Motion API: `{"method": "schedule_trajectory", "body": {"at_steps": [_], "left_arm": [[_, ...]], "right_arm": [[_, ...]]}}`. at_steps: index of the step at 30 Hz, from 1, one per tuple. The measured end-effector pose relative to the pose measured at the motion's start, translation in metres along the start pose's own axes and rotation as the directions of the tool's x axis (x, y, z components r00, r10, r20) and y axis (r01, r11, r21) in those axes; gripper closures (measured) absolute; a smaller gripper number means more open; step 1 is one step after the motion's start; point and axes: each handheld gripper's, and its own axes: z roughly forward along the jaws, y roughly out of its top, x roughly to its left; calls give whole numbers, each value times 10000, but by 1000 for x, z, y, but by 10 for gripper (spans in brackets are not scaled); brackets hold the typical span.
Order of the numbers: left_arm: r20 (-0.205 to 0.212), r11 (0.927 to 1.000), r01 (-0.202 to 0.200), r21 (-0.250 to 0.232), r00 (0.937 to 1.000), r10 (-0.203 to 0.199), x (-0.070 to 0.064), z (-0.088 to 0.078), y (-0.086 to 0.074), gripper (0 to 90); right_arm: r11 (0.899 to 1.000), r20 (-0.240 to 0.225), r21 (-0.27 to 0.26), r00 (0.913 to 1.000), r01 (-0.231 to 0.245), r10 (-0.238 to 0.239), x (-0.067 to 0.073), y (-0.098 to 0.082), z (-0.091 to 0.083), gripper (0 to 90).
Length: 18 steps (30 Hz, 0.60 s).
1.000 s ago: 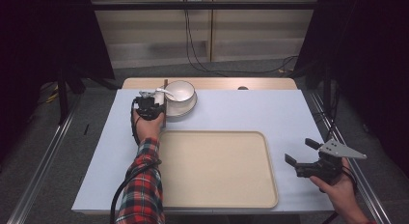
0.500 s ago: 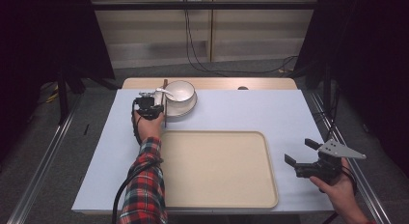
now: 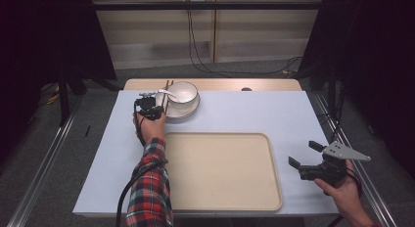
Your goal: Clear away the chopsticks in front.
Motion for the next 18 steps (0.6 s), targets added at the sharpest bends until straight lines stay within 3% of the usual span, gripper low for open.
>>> {"method": "schedule_trajectory", "body": {"at_steps": [8,18], "left_arm": [[-231,9999,158,8,9996,-158,2,-12,-2,859],[-149,9990,439,51,9989,-438,6,-23,-6,859]], "right_arm": [[10000,3,-71,10000,20,-20,-1,0,1,15],[10000,18,29,10000,-76,76,-2,0,1,15]]}}
